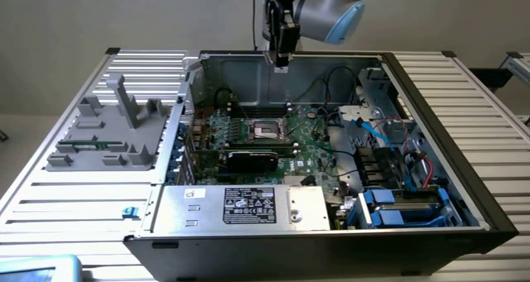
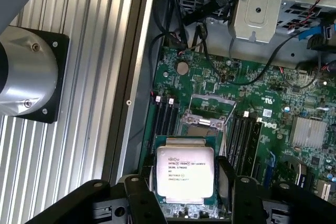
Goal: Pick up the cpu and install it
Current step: 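Place the cpu into insertion slot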
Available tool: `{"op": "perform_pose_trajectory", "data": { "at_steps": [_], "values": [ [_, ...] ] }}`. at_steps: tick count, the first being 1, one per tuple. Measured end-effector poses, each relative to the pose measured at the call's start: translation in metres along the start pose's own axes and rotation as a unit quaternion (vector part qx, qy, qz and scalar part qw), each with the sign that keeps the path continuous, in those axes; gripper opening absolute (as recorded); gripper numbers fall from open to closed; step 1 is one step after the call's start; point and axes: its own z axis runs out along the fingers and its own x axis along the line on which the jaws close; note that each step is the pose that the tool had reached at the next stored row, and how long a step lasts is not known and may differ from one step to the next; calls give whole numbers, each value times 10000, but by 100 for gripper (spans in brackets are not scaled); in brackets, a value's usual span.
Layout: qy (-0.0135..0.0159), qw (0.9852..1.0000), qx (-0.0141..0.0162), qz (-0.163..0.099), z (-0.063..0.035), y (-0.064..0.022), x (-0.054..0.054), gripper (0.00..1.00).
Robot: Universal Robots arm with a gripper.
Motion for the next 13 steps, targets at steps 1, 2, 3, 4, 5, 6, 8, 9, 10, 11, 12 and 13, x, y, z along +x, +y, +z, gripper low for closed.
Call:
{"op": "perform_pose_trajectory", "data": {
  "at_steps": [1,2,3,4,5,6,8,9,10,11,12,13],
  "values": [
    [0,10000,0,0,0,0,0,56],
    [0,10000,0,0,0,0,0,56],
    [-1,10000,0,2,1,-4,1,56],
    [0,10000,-1,5,3,-9,1,56],
    [1,10000,3,10,7,-14,2,56],
    [2,10000,16,16,9,-21,3,56],
    [13,9999,92,36,14,-29,4,56],
    [24,9999,158,50,17,-30,4,56],
    [34,9997,226,61,21,-31,3,56],
    [44,9995,291,70,25,-31,3,56],
    [49,9994,326,75,31,-31,3,56],
    [48,9994,332,78,40,-31,2,56]
  ]
}}
